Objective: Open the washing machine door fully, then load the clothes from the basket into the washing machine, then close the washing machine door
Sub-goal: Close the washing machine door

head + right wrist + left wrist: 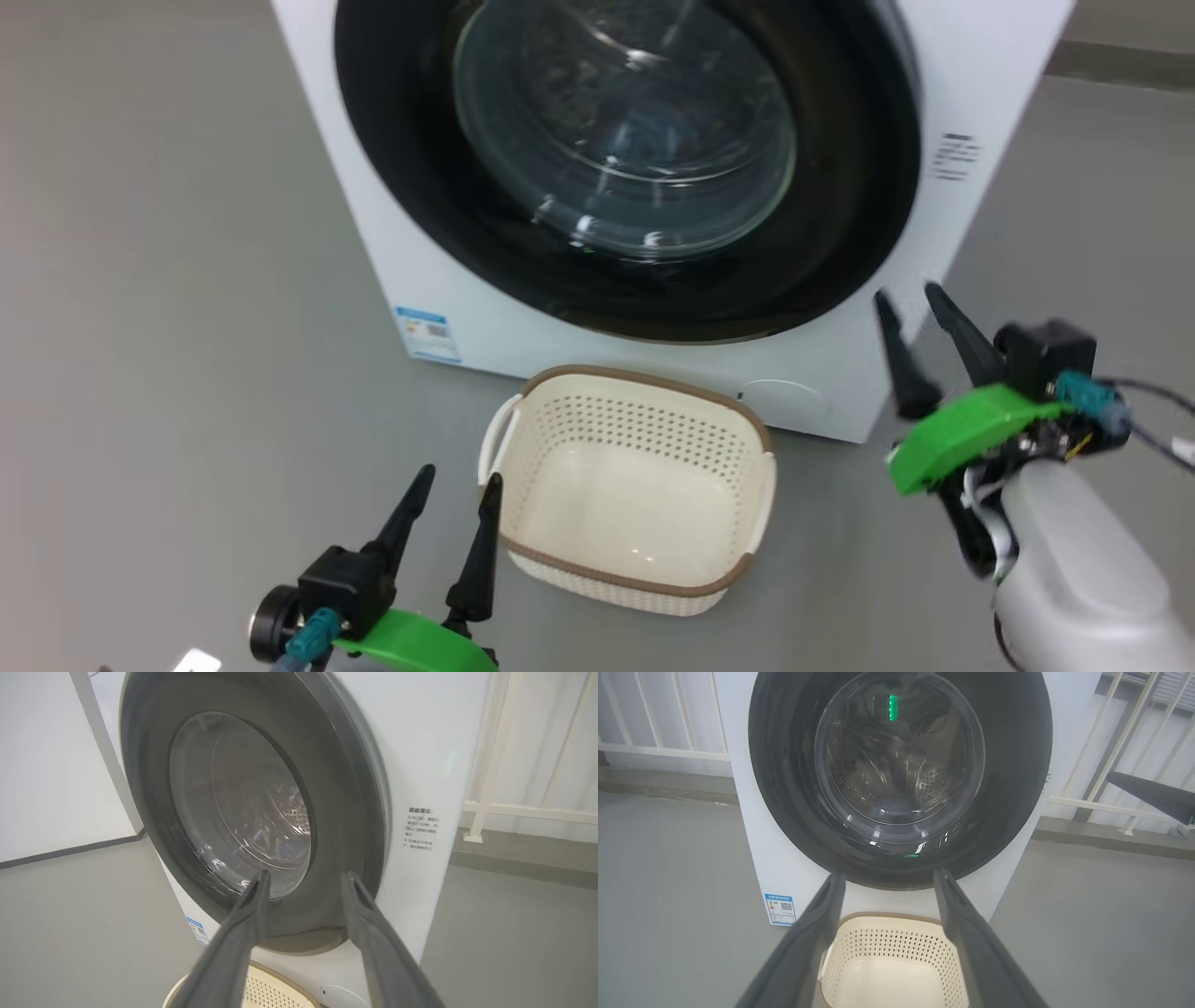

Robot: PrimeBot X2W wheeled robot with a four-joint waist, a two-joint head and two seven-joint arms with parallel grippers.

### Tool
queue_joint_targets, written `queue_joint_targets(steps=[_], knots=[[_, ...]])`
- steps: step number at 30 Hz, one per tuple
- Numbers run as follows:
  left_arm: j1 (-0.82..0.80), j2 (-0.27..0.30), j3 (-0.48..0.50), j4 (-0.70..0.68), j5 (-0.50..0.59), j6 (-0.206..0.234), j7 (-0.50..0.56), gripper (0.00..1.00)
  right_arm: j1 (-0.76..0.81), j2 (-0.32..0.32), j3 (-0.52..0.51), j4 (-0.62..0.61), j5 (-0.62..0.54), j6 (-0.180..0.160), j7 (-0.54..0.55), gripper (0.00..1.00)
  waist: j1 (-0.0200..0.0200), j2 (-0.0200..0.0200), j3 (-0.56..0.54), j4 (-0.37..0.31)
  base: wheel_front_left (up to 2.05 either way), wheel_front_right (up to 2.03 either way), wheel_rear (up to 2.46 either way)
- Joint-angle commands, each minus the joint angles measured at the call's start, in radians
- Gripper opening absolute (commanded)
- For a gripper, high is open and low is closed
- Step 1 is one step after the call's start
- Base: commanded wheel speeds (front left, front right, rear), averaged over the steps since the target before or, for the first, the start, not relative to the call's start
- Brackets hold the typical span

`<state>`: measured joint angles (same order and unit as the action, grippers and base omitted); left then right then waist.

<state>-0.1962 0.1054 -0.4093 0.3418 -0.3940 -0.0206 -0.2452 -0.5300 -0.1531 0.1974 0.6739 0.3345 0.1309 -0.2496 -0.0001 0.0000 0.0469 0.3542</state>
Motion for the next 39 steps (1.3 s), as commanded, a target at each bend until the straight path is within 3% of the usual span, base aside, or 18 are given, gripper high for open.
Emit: queue_joint_targets(steps=[1,13,22,30,39], knots=[[-0.012,0.018,0.037,-0.024,-0.004,0.01,0.001,1.0,0.024,0.014,0.003,-0.045,-0.019,0.0,-0.01,1.0,0.0002,0.0,-0.031,-0.053,0.0,0.0,0.0],[0.019,0.045,0.051,-0.036,-0.018,0.031,0.009,1.0,0.278,0.062,-0.114,-0.229,-0.087,0.0,0.046,1.0,0.0002,0.0,-0.06,-0.166,0.0,0.0,0.0],[0.044,0.063,0.059,-0.054,-0.027,0.052,0.014,1.0,0.517,0.093,-0.221,-0.495,-0.147,0.0,0.146,1.0,0.0002,0.0,-0.063,-0.226,0.0,0.0,0.0],[0.055,0.071,0.065,-0.062,-0.032,0.065,0.014,1.0,0.634,0.102,-0.264,-0.659,-0.145,0.0,0.209,1.0,0.0002,0.0,-0.063,-0.244,0.0,0.0,0.0],[0.067,0.079,0.061,-0.073,-0.034,0.077,0.015,1.0,0.707,0.103,-0.312,-0.747,-0.121,0.0,0.244,1.0,0.0002,0.0,-0.061,-0.252,0.0,0.0,0.0]])
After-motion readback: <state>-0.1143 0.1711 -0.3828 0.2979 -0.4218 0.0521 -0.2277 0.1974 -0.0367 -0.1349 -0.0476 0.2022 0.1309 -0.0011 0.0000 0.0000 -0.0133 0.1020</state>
